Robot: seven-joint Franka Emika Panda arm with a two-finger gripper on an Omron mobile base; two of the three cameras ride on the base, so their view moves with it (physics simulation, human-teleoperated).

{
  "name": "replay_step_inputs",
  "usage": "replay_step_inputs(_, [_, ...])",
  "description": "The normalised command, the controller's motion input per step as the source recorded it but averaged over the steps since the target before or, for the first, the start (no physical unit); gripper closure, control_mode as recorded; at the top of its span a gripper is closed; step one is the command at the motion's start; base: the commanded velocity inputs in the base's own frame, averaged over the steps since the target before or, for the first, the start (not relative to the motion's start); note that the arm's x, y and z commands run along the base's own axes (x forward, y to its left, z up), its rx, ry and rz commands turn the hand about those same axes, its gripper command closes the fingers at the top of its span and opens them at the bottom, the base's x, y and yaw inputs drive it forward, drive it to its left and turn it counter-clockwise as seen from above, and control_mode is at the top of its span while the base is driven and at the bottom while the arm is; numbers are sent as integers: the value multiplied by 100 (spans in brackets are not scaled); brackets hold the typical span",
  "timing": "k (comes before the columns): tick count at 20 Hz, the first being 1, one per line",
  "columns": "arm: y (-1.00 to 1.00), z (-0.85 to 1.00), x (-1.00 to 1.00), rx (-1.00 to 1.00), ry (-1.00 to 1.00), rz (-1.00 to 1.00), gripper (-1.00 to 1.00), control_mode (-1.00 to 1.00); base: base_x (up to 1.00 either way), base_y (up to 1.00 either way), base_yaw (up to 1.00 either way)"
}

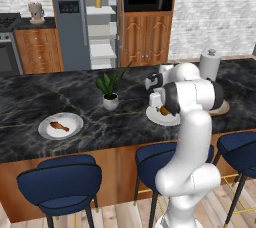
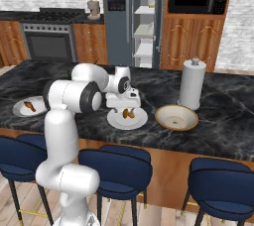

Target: Pick the chicken drumstick and mushroom from their plates and place them in the bowl. Then put the bowl in the fridge.

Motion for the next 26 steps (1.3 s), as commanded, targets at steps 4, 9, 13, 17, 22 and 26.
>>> replay_step_inputs(4, [-11,-19,16,0,5,0,-100,-100,0,0,0])
replay_step_inputs(9, [-5,-13,20,0,1,0,-100,-100,0,0,0])
replay_step_inputs(13, [-1,-3,6,0,1,0,-100,-100,0,0,0])
replay_step_inputs(17, [1,-4,-6,0,6,0,-100,-100,0,0,0])
replay_step_inputs(22, [1,-7,-6,0,4,0,-100,-100,0,0,0])
replay_step_inputs(26, [0,-14,-4,0,3,0,-100,-100,0,0,0])
